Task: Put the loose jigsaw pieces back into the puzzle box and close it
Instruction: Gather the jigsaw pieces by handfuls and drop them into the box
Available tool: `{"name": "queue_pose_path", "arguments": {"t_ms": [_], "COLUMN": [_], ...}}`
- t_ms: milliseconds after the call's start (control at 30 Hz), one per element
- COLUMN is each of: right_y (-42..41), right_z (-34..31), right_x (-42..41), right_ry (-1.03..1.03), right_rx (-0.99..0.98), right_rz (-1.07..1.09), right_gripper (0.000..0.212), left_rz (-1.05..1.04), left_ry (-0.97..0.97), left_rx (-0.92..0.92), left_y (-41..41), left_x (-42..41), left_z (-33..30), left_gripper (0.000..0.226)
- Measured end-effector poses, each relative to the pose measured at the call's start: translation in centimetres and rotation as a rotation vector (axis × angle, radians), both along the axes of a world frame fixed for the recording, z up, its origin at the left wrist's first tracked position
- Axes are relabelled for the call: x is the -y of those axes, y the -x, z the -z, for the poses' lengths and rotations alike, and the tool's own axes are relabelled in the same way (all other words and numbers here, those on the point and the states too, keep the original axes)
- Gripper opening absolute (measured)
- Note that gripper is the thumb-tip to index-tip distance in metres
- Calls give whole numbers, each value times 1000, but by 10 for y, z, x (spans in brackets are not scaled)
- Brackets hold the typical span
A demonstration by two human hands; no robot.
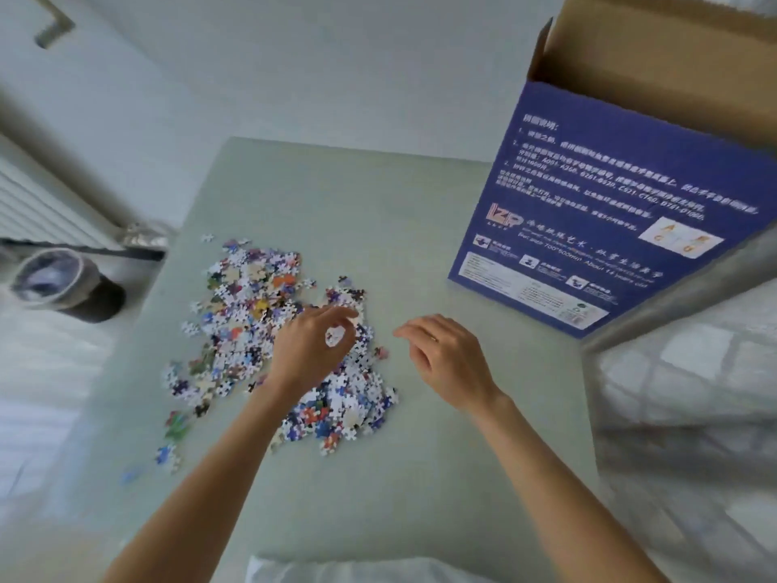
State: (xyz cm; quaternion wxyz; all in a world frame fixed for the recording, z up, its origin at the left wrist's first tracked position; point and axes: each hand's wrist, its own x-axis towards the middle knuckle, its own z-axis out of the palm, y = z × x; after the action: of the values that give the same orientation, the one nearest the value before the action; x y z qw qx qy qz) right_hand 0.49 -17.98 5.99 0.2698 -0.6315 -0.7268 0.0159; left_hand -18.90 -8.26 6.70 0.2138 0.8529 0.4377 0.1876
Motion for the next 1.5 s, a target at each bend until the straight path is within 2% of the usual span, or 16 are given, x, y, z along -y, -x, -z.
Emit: {"name": "queue_pose_path", "arguments": {"t_ms": [100,200,267,400,500,633,733,833,1000,1200,1367,1500], "right_y": [29,51,68,106,130,135,131,127,123,124,123,121], "right_z": [38,65,78,90,96,99,100,100,100,91,91,93], "right_x": [-5,-1,3,12,8,-3,-9,-13,-21,-32,-30,-31], "right_ry": [306,747,897,820,722,665,671,679,637,693,742,750], "right_rx": [-115,-231,-254,-263,-268,-282,-191,-63,22,-14,-43,-47], "right_rz": [55,224,319,387,311,179,123,118,122,99,124,134], "right_gripper": [30,64,84,79,75,76,72,71,65,56,50,44], "left_rz": [-124,-225,-306,-402,-513,-511,-489,-480,-451,-409,-374,-352], "left_ry": [203,378,441,465,497,503,540,573,632,663,662,626], "left_rx": [-208,-405,-458,-582,-535,-332,-213,-173,-135,-102,-80,-106], "left_y": [35,63,78,91,105,110,108,107,104,99,105,111], "left_x": [12,21,29,49,64,65,61,59,54,50,52,52], "left_z": [35,63,77,93,103,103,103,106,107,101,102,103], "left_gripper": [44,78,94,107,110,92,79,75,74,71,50,45]}}
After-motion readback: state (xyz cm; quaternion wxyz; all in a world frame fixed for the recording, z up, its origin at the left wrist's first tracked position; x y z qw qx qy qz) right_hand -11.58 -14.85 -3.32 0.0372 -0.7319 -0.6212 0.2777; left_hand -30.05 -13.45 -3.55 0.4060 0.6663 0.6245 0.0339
